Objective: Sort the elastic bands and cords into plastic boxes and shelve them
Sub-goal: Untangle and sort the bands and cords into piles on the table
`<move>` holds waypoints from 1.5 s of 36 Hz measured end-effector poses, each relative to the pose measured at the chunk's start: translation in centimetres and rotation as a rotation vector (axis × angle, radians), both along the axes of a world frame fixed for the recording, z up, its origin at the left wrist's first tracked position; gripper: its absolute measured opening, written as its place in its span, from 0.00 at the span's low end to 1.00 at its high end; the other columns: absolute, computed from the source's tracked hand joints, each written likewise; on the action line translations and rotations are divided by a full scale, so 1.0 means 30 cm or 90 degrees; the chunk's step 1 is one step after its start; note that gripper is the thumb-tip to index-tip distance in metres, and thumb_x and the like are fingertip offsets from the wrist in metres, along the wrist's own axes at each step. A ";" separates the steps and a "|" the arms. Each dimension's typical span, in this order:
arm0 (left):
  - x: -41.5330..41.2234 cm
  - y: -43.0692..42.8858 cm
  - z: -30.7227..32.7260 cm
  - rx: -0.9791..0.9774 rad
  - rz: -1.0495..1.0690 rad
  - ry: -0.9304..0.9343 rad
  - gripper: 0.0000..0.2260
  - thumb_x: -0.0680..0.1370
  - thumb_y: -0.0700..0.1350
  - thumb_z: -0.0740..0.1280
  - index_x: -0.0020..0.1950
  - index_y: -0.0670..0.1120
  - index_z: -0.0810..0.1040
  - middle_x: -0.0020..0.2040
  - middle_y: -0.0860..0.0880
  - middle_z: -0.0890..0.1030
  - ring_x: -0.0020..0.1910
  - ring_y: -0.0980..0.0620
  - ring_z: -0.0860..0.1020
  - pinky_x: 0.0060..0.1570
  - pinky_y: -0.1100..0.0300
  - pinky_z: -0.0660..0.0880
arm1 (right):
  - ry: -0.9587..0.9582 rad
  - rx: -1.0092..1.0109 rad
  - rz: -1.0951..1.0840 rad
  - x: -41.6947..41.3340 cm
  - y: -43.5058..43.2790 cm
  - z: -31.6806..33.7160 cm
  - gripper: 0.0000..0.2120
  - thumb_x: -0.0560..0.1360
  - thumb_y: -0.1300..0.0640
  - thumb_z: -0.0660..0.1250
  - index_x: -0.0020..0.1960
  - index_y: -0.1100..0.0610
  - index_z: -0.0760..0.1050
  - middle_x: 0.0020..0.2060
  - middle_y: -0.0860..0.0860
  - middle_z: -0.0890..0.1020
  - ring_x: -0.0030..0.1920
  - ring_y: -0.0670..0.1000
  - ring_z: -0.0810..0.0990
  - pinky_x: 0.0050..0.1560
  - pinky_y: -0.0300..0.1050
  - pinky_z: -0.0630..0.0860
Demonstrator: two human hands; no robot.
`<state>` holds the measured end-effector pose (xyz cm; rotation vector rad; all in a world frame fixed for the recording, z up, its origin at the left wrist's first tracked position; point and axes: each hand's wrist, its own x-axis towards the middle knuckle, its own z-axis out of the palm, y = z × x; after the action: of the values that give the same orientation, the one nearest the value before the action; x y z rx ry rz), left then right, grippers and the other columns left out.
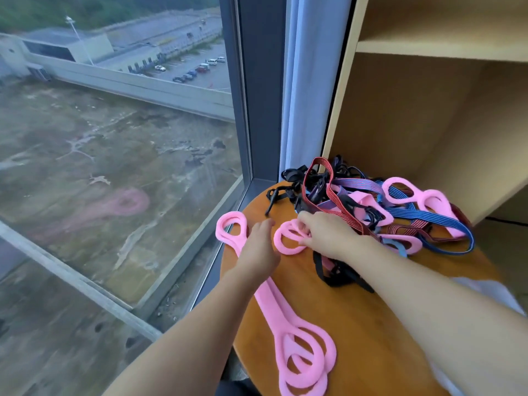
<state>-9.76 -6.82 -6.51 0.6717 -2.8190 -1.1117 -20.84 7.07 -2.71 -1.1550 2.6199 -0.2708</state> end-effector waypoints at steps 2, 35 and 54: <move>-0.010 0.000 -0.020 -0.021 -0.025 0.011 0.28 0.75 0.38 0.69 0.73 0.50 0.65 0.67 0.48 0.69 0.61 0.49 0.74 0.53 0.61 0.69 | -0.027 -0.007 -0.017 0.018 -0.011 -0.048 0.12 0.76 0.48 0.68 0.54 0.52 0.69 0.52 0.53 0.80 0.52 0.57 0.78 0.47 0.51 0.74; -0.107 0.025 0.016 -0.443 -0.241 0.033 0.12 0.77 0.48 0.60 0.57 0.49 0.79 0.76 0.46 0.60 0.69 0.46 0.57 0.62 0.50 0.51 | -0.013 0.122 -0.012 0.006 0.129 -0.063 0.31 0.66 0.25 0.61 0.58 0.46 0.72 0.60 0.49 0.70 0.54 0.57 0.74 0.53 0.54 0.70; -0.147 0.046 0.407 -0.511 -0.196 0.104 0.13 0.80 0.47 0.58 0.58 0.48 0.79 0.59 0.51 0.76 0.60 0.46 0.68 0.58 0.54 0.56 | -0.067 -0.004 -0.163 -0.102 0.318 0.161 0.11 0.77 0.59 0.62 0.38 0.51 0.64 0.37 0.50 0.72 0.35 0.48 0.70 0.31 0.44 0.63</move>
<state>-14.18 -5.45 5.71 0.0720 -2.9005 0.0258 -23.89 16.61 2.13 -0.7816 2.6718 -0.3792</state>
